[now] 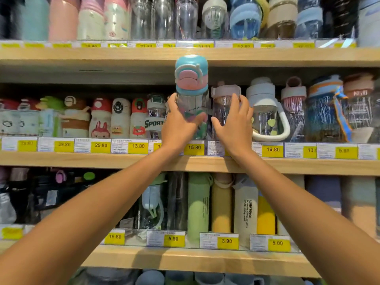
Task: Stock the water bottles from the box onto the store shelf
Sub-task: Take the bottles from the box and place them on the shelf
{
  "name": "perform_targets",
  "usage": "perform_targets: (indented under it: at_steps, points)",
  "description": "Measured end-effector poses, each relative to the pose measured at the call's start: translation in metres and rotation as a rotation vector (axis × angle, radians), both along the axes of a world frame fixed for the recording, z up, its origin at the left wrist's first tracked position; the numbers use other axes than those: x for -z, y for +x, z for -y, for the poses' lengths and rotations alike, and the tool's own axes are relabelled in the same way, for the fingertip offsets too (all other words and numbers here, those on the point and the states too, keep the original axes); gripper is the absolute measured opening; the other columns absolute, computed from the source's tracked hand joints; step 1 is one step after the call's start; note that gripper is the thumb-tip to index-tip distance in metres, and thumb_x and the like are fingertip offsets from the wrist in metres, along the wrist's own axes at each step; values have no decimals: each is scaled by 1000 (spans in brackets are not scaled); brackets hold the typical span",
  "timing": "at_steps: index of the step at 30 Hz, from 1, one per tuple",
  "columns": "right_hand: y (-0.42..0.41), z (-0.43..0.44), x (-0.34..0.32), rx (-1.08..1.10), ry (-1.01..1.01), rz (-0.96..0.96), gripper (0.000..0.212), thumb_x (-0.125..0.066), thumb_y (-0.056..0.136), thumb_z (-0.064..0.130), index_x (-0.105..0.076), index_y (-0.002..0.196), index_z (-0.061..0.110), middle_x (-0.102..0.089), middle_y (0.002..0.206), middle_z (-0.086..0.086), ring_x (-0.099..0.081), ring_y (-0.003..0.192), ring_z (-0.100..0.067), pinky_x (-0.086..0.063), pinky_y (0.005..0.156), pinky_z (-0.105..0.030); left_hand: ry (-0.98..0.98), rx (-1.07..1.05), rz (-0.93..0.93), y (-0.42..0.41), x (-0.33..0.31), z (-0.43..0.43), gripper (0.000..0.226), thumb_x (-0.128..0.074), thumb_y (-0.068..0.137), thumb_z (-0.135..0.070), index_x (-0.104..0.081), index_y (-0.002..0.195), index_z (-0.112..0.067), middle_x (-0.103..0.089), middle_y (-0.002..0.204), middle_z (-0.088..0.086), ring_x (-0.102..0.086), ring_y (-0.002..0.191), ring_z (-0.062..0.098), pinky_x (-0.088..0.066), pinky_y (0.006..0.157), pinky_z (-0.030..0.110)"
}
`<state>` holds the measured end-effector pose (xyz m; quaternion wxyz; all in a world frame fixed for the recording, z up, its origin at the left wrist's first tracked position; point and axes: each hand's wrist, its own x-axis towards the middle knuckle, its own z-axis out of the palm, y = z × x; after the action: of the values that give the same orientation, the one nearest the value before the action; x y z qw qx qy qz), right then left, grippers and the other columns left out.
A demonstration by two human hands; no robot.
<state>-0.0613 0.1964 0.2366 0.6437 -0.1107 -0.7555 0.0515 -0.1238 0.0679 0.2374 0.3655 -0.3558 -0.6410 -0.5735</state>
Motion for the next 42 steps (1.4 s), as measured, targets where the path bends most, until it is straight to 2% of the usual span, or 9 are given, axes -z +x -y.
perform_targets:
  at_steps: [3, 7, 11, 15, 19, 24, 30, 36, 42]
  points:
    - [-5, -1, 5, 68, 50, 22, 77, -62, 86, 37, -25, 146, 6, -26, 151, -18, -31, 134, -35, -33, 106, -41, -40, -75, -23, -2, 0, -1, 88, -68, 69, -60, -21, 137, -27, -58, 123, -4, -61, 107, 20, -54, 82, 46]
    - [-7, -1, 7, 83, 62, 34, 73, -62, 86, 30, -27, 145, 6, -25, 152, -18, -30, 135, -35, -32, 107, -41, -76, -167, -91, -2, 3, -2, 92, -65, 75, -61, -17, 143, -23, -53, 131, -5, -56, 114, 18, -51, 84, 42]
    - [-7, -2, 7, 72, 63, 29, 71, -62, 87, 28, -27, 145, 5, -25, 153, -19, -29, 136, -35, -33, 108, -41, -100, -225, -137, -1, 9, -2, 92, -60, 77, -64, -17, 143, -18, -60, 122, -2, -63, 104, 23, -53, 79, 43]
    - [-6, -2, 7, 63, 55, 38, 71, -61, 87, 27, -28, 145, 4, -25, 152, -20, -30, 134, -37, -33, 107, -41, -135, -307, -20, 2, 11, -4, 87, -57, 80, -63, -22, 139, -9, -60, 123, 5, -61, 108, 29, -51, 86, 42]
    - [-6, -1, 7, 64, 44, 52, 71, -60, 87, 26, -27, 145, 4, -24, 153, -19, -29, 135, -36, -32, 107, -41, -200, -294, 98, -6, 5, -3, 76, -54, 80, -67, -33, 124, -9, -56, 103, -2, -61, 102, 27, -50, 82, 40]
    - [-5, -1, 7, 65, 43, 58, 71, -60, 89, 29, -26, 146, 5, -24, 153, -18, -29, 135, -35, -32, 107, -39, -359, -203, 175, -14, -16, -7, 80, -56, 74, -71, -39, 126, -12, -59, 122, 3, -59, 106, 23, -49, 88, 39]
    - [-4, 0, 8, 73, 53, 68, 72, -58, 91, 31, -22, 148, 6, -22, 155, -17, -27, 137, -33, -33, 107, -38, -395, -103, 243, -17, -22, -8, 96, -59, 76, -67, -23, 145, -9, -34, 152, 3, -44, 130, 23, -41, 103, 45]
    - [-4, -1, 9, 80, 55, 79, 71, -57, 92, 31, -22, 148, 5, -21, 156, -18, -27, 137, -34, -32, 108, -38, -401, -201, 195, -16, -22, -6, 87, -57, 78, -65, -28, 141, -13, -38, 150, -3, -49, 126, 23, -44, 100, 45]
    - [-4, -1, 9, 89, 47, 84, 70, -57, 92, 32, -23, 148, 6, -21, 156, -16, -26, 138, -33, -34, 108, -39, -384, -214, 197, -10, -16, -2, 82, -58, 75, -68, -34, 129, -11, -57, 125, 5, -59, 106, 25, -50, 87, 42]
